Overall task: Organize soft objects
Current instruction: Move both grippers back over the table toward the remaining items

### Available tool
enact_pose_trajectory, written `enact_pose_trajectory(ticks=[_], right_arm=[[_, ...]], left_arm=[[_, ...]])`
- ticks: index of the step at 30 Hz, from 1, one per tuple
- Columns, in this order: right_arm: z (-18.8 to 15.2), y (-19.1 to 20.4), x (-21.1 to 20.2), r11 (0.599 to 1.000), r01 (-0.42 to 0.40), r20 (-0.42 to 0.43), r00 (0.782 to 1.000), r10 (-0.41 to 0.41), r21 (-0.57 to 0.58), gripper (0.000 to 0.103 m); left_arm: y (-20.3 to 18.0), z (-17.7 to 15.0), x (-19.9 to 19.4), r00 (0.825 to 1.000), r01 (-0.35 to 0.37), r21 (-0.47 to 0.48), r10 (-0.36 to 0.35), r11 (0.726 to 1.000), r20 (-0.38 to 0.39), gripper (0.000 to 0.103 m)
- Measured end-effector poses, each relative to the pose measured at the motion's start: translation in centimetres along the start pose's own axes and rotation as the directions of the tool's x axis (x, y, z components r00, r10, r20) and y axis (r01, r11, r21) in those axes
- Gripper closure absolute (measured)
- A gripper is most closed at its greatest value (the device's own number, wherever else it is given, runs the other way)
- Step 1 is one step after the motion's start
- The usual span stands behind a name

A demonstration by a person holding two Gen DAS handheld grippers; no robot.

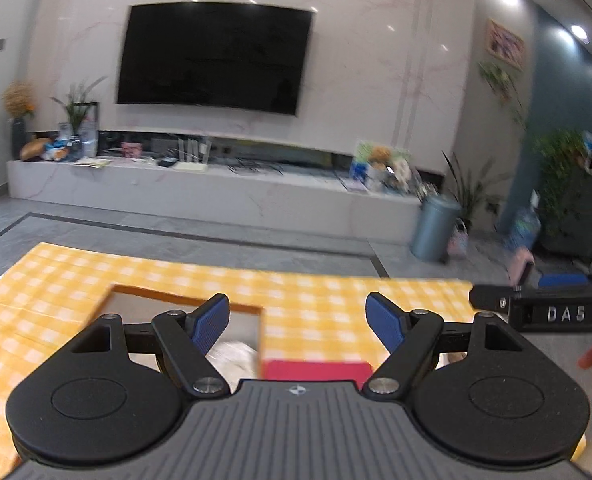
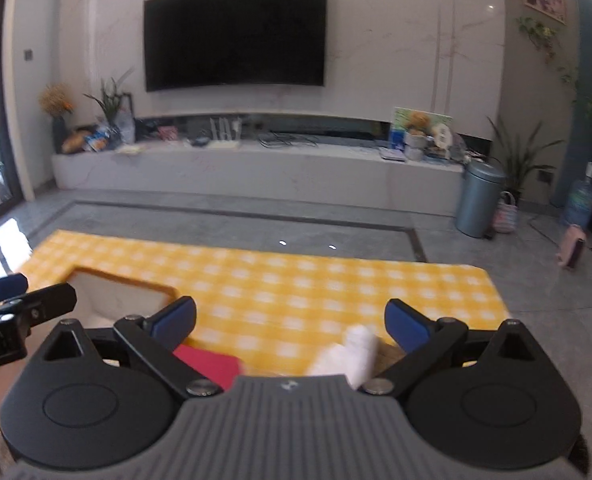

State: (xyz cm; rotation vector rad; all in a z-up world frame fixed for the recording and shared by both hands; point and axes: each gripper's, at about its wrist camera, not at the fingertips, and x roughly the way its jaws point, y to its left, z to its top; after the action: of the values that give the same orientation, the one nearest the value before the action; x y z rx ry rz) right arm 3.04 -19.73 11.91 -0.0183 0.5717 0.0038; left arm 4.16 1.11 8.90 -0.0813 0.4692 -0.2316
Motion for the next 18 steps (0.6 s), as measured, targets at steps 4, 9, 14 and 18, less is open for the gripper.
enact_pose_trajectory(ticks=[4, 9, 14, 18], right_arm=[[-2.7, -3.0, 0.4, 0.997, 0.066, 0.014, 0.998, -0.067, 0.039, 0.004], [-7.2, -6.7, 4.1, 0.983, 0.059, -0.093, 0.995, -0.043, 0.176, 0.004], [-9.8, -8.8, 7.8, 0.963, 0.095, -0.203, 0.978, -0.044, 0.251, 0.004], [-10.9, -9.0, 10.2, 0.949, 0.112, -0.273, 0.962, -0.029, 0.294, 0.004]], left_arm=[[-2.3, -1.7, 1.5, 0.999, 0.034, 0.035, -0.032, 0.999, -0.043, 0.012], [-4.3, -4.3, 3.8, 0.994, 0.058, 0.067, -0.051, 0.996, -0.100, 0.012], [-4.5, -6.5, 6.2, 0.980, 0.125, 0.023, -0.120, 0.992, -0.156, 0.012], [-3.7, -7.2, 7.7, 0.970, 0.159, -0.027, -0.161, 0.987, -0.184, 0.012]])
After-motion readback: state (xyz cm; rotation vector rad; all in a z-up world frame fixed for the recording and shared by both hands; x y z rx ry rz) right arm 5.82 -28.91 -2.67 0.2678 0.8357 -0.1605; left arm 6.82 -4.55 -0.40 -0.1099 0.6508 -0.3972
